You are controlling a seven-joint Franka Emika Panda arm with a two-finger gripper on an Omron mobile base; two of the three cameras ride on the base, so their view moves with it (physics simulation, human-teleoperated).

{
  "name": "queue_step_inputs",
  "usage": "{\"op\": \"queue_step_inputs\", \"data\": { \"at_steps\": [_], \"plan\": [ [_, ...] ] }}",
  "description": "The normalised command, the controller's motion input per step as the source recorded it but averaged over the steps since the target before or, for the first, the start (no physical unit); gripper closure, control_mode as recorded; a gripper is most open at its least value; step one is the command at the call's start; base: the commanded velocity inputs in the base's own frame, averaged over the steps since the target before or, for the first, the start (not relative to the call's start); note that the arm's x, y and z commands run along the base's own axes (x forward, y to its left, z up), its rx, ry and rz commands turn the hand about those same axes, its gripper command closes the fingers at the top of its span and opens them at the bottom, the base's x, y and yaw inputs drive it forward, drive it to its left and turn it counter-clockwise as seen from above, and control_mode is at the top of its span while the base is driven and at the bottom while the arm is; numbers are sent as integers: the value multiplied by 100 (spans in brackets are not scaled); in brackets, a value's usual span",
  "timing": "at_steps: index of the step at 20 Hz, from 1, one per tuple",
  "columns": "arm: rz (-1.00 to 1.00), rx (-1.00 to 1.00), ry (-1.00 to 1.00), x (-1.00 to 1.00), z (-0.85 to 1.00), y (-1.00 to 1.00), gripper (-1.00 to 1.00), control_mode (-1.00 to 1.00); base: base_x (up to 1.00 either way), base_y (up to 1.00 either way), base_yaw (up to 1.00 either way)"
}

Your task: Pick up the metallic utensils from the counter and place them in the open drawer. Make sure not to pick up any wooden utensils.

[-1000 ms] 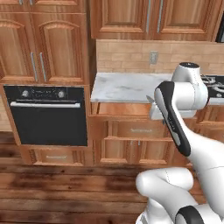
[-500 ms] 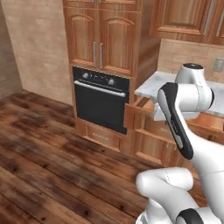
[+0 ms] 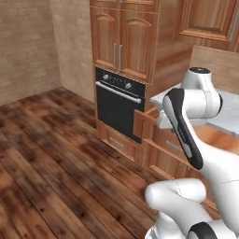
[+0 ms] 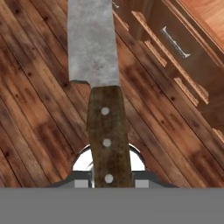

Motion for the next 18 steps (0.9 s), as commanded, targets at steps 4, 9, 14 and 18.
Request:
{"op": "queue_step_inputs", "data": {
  "at_steps": [4,9,14,18],
  "plan": [
    [0,0,0,0,0,0,100,100,-49,-18,0],
    [0,0,0,0,0,0,100,100,-12,-32,0],
    [0,0,0,0,0,0,100,100,6,-93,0],
    [0,0,0,0,0,0,100,100,2,-100,0]
  ]
}}
